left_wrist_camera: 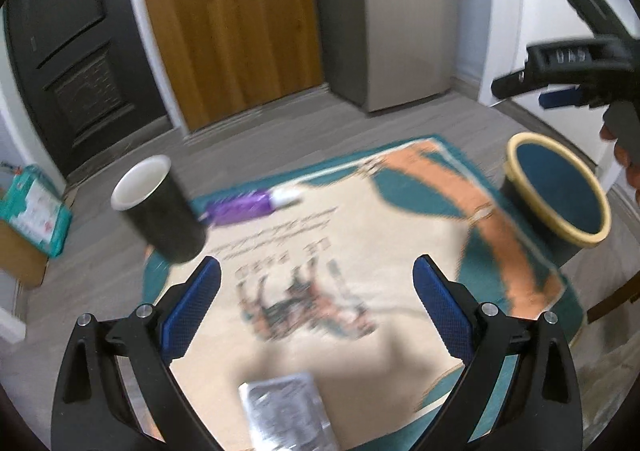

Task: Collect trash
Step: 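Move both tools back over the mat toward the foil pack and purple bottle, then grasp the silver foil blister pack with the left tool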

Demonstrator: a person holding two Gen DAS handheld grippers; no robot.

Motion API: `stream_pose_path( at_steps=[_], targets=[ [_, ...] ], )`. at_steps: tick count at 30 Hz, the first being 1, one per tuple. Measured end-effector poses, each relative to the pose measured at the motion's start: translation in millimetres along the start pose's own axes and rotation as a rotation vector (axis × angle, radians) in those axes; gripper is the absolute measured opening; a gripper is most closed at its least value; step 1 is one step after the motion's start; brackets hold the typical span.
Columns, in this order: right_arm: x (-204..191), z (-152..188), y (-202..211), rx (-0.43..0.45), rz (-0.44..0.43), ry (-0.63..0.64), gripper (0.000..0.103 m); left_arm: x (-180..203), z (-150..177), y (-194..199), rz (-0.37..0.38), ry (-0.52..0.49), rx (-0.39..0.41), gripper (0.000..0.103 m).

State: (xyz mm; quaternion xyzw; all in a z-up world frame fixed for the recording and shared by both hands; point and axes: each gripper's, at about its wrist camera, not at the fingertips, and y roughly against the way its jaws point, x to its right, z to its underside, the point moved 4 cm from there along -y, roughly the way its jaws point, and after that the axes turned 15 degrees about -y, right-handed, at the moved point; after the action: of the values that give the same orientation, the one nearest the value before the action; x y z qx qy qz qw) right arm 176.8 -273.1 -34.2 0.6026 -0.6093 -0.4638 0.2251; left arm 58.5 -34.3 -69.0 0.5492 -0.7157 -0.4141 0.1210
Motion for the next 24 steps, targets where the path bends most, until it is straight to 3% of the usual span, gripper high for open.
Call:
stream_pose_path(
  at_steps=[7, 17, 20, 24],
  targets=[
    [-47.8, 9.2, -23.1, -0.039, -0.033, -0.054, 0.097, -20.5, 49.7, -16.2, -0.054, 0.025, -0.117, 0.095],
    [-85.7, 24.2, -48.2, -0.085, -0.037, -0.007, 0.097, -7.6, 108.4, -44.7, 0.043, 0.1, -0.298, 0.094],
    [-85.7, 23.3, -50.3, -0.087, -0.038, -0.008, 0.097, -3.9, 113.8, -52.3, 0.068, 0.123, -0.332, 0.089],
    [-79.7, 18.1, -51.1, -0.081, -0.037, -0.028, 0.097, 2.0, 118.8, -60.8, 0.105, 0.139, -0.369, 0.068]
  ],
)
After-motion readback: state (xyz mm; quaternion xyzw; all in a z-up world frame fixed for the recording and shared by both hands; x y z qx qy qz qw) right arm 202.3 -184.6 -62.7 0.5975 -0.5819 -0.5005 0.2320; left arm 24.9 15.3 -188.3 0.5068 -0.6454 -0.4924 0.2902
